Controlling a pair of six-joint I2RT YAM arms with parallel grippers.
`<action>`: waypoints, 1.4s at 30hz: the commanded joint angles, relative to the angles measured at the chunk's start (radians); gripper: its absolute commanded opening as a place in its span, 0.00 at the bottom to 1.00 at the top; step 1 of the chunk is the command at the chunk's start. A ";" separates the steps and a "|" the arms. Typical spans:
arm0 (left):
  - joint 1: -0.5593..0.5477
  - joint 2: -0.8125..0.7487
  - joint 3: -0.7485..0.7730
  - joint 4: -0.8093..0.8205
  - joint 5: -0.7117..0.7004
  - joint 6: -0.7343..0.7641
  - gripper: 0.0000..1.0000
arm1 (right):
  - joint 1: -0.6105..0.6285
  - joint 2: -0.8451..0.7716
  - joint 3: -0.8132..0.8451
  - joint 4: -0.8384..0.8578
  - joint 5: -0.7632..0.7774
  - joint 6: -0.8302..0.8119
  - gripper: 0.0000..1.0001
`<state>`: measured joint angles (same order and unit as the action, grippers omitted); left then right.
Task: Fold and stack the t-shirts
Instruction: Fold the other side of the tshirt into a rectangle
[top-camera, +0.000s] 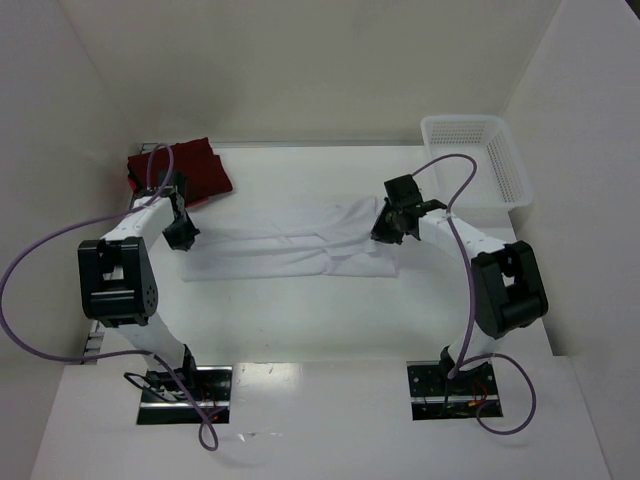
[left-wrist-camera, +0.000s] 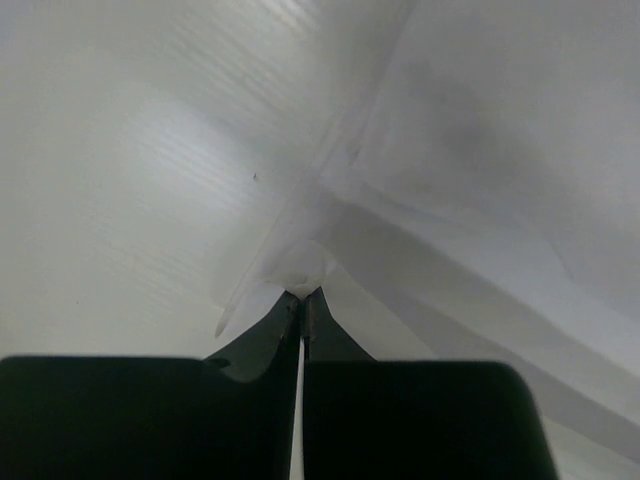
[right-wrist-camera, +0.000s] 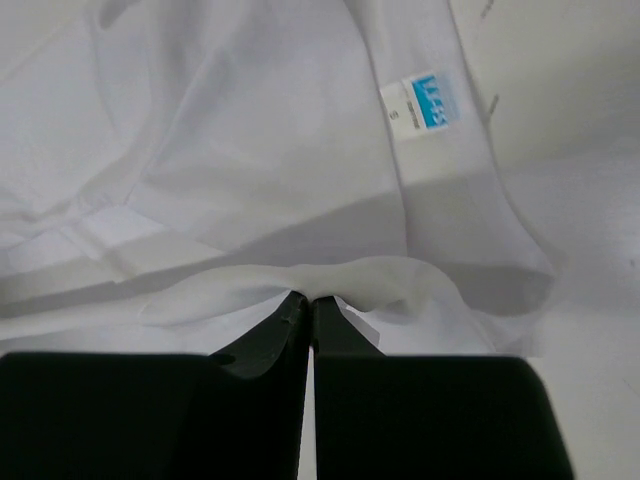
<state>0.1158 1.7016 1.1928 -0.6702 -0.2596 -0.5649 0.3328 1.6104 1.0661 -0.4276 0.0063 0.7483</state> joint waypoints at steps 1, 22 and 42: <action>0.013 0.045 0.054 0.026 -0.029 0.039 0.00 | -0.018 0.047 0.067 0.061 0.006 -0.015 0.05; 0.013 -0.049 0.066 0.089 0.074 0.081 0.85 | -0.048 0.119 0.135 0.181 0.034 -0.107 0.65; -0.097 -0.286 -0.071 0.164 0.416 0.155 1.00 | 0.017 -0.041 -0.127 0.214 -0.097 -0.049 0.67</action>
<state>0.0409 1.4121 1.1660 -0.5364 0.0585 -0.4433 0.2987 1.6107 0.9528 -0.2731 -0.0879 0.6886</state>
